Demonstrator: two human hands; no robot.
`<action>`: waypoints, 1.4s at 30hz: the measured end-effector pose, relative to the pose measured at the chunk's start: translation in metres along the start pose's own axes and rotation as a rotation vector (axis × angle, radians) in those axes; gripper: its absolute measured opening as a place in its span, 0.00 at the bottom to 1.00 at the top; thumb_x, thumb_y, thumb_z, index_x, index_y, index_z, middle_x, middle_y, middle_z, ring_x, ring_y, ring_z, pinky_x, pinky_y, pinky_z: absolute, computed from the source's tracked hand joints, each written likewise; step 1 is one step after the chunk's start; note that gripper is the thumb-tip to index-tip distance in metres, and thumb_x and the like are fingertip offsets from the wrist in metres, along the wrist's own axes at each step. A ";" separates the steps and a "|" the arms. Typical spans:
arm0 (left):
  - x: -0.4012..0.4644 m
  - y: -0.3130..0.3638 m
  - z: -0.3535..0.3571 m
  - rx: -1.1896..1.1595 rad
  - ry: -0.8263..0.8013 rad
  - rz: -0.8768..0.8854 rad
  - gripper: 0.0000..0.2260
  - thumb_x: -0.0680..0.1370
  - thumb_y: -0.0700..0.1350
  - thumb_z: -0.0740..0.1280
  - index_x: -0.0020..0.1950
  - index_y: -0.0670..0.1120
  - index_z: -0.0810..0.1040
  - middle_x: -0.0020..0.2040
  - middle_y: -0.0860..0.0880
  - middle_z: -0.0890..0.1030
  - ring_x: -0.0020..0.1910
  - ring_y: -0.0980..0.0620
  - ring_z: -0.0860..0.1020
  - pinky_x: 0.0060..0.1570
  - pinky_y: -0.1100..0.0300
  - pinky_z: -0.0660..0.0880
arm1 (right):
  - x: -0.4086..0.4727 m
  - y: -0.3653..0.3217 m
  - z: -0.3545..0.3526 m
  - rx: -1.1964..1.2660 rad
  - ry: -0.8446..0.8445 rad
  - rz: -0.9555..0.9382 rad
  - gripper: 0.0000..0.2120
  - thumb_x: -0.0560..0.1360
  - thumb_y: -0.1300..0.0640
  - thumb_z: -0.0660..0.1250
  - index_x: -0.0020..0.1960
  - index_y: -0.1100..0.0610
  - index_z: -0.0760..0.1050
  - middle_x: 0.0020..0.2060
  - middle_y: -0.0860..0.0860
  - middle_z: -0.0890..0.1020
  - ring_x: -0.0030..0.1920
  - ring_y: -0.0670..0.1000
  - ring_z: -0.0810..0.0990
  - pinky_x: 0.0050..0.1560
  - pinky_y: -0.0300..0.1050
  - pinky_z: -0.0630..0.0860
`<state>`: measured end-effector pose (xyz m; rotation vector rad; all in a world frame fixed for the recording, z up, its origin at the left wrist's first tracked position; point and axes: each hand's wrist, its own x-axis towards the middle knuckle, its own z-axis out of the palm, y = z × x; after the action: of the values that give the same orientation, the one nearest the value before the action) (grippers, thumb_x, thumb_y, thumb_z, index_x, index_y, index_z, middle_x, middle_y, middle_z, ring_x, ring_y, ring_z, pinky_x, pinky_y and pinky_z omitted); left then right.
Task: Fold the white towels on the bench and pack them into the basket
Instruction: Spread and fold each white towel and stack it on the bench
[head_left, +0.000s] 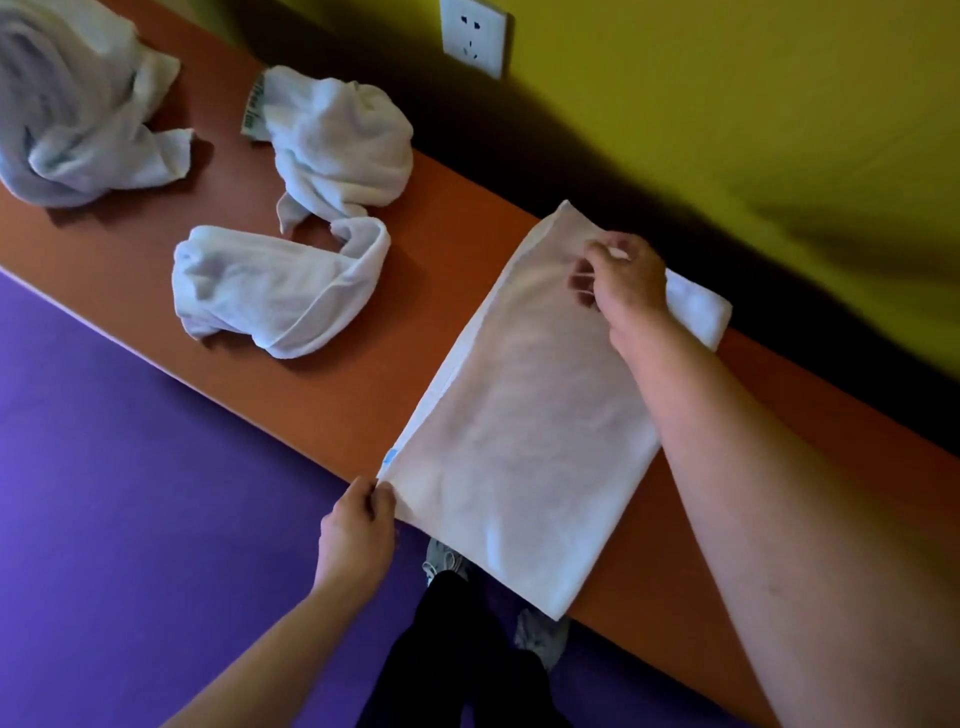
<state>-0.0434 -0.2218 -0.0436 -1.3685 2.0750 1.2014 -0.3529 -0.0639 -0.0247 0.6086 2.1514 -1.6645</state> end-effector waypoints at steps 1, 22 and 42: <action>0.006 -0.002 0.000 0.042 0.014 0.000 0.15 0.83 0.52 0.58 0.42 0.44 0.72 0.35 0.44 0.80 0.37 0.41 0.79 0.36 0.49 0.76 | -0.011 0.013 -0.005 -0.036 0.004 0.004 0.07 0.81 0.60 0.65 0.58 0.54 0.75 0.37 0.53 0.82 0.29 0.47 0.81 0.30 0.39 0.75; 0.014 -0.022 0.015 0.278 -0.033 0.158 0.05 0.78 0.48 0.66 0.51 0.47 0.77 0.45 0.48 0.80 0.46 0.44 0.79 0.41 0.54 0.74 | -0.229 0.243 -0.096 -0.447 0.160 0.222 0.06 0.81 0.54 0.65 0.50 0.56 0.72 0.42 0.48 0.76 0.44 0.54 0.77 0.43 0.44 0.67; -0.104 -0.105 0.013 -0.186 -0.075 0.023 0.15 0.79 0.41 0.66 0.59 0.62 0.75 0.34 0.44 0.83 0.32 0.49 0.81 0.47 0.50 0.81 | -0.335 0.279 -0.149 -0.054 0.273 0.326 0.17 0.81 0.56 0.68 0.66 0.46 0.67 0.34 0.52 0.85 0.31 0.51 0.84 0.38 0.50 0.81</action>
<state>0.0943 -0.1702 -0.0251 -1.3593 1.9731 1.4638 0.0771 0.1012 -0.0417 1.1594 2.1230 -1.4102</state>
